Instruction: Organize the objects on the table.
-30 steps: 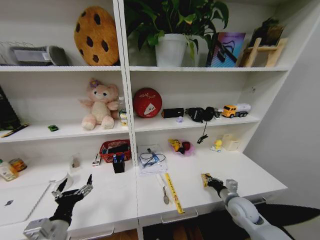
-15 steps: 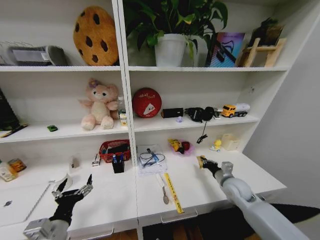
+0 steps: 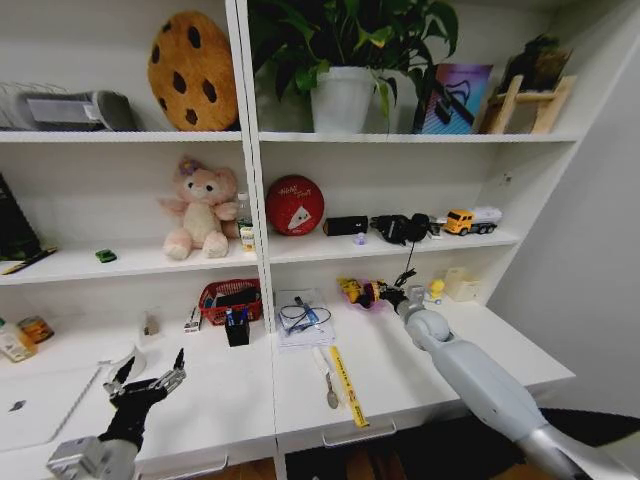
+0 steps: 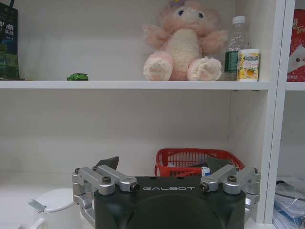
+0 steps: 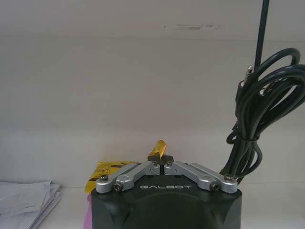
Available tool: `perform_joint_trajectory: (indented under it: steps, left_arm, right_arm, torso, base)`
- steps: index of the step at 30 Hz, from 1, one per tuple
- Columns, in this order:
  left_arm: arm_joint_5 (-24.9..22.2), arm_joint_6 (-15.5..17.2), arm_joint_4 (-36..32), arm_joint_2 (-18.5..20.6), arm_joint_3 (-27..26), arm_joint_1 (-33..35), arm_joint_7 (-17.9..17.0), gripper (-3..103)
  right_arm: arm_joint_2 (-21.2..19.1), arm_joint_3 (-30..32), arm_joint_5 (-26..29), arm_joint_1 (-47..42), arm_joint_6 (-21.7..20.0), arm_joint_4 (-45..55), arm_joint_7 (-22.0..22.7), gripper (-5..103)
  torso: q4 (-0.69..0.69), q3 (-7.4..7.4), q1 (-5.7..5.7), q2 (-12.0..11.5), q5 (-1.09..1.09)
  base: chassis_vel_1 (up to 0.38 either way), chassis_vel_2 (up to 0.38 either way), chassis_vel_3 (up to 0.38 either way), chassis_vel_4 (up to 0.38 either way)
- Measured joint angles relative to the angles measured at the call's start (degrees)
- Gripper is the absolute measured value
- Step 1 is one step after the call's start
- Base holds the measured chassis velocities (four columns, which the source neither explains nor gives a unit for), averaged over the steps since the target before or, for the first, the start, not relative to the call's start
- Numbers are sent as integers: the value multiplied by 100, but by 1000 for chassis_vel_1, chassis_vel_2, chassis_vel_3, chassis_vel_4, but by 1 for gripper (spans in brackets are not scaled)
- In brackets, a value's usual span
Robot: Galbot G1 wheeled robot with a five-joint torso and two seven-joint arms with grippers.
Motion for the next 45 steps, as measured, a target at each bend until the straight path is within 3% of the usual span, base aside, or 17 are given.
perform_joint_trajectory:
  steps: [11,13,14,16,17,21,26,30,32,34,35,38,43,45]
  left_arm:
    - [0,0,0,0,0,0,-1,100]
    - [0,0,0,0,0,0,-1,100]
    - [0,0,0,0,0,0,-1,100]
    - [0,0,0,0,0,0,0,100]
    - [0,0,0,0,0,0,0,100]
    - [0,0,0,0,0,0,-1,100]
    - [0,0,0,0,0,0,2,100]
    - [0,0,0,0,0,0,0,100]
    - [0,0,0,0,0,0,-2,100]
    - [0,0,0,0,0,0,0,100]
    - [0,0,0,0,0,0,1,100]
    - [0,0,0,0,0,0,0,100]
    - [0,0,0,0,0,0,1,100]
    - [0,-1,0,0,-1,0,-1,100]
  right_arm:
    - [482,-415,-367,540,752,-1412,-226,0]
    - [529,-426,-410,573,793,-1530,-250,5]
    - [593,-426,-434,597,831,-1627,-257,16]
    - [613,-423,-436,598,837,-1646,-258,16]
    - [608,-413,-431,582,828,-1621,-259,27]
    - [494,-367,-376,465,739,-1364,-266,37]
    - [168,-4,-552,-161,498,-299,-325,59]
    - [17,187,-920,-547,622,108,-334,71]
    - [-186,483,-1276,-1181,784,638,-334,81]
    - [-237,539,-1235,-1325,736,805,-292,81]
    - [-332,673,-1086,-1650,627,1196,-165,91]
    - [-487,1262,-807,-2463,465,2204,99,98]
    - [-574,2150,-749,-3640,263,3329,378,100]
    - [-516,2985,-748,-4653,183,4201,261,100]
  torso:
    - [1,0,0,1,1]
    - [0,0,0,1,0]
    - [0,0,0,1,0]
    - [2,0,0,1,1]
    - [3,0,0,0,1]
    - [1,0,0,1,0]
    - [1,-1,0,1,0]
    - [1,-1,-1,1,0]
    - [0,-1,-1,1,1]
    - [-1,-1,0,1,2]
    - [-1,-1,-1,1,2]
    - [2,-1,-1,1,0]
    - [1,-1,-1,1,0]
    - [0,-1,-1,2,-2]
  base:
    - [0,0,0,0]
    - [0,0,0,0]
    - [0,0,0,0]
    - [0,0,0,0]
    - [0,0,0,0]
    - [0,0,0,0]
    - [0,0,0,0]
    - [0,0,0,0]
    - [0,0,0,0]
    - [0,0,0,0]
    - [0,0,0,0]
    - [0,0,0,0]
    - [0,0,0,0]
    - [0,0,0,0]
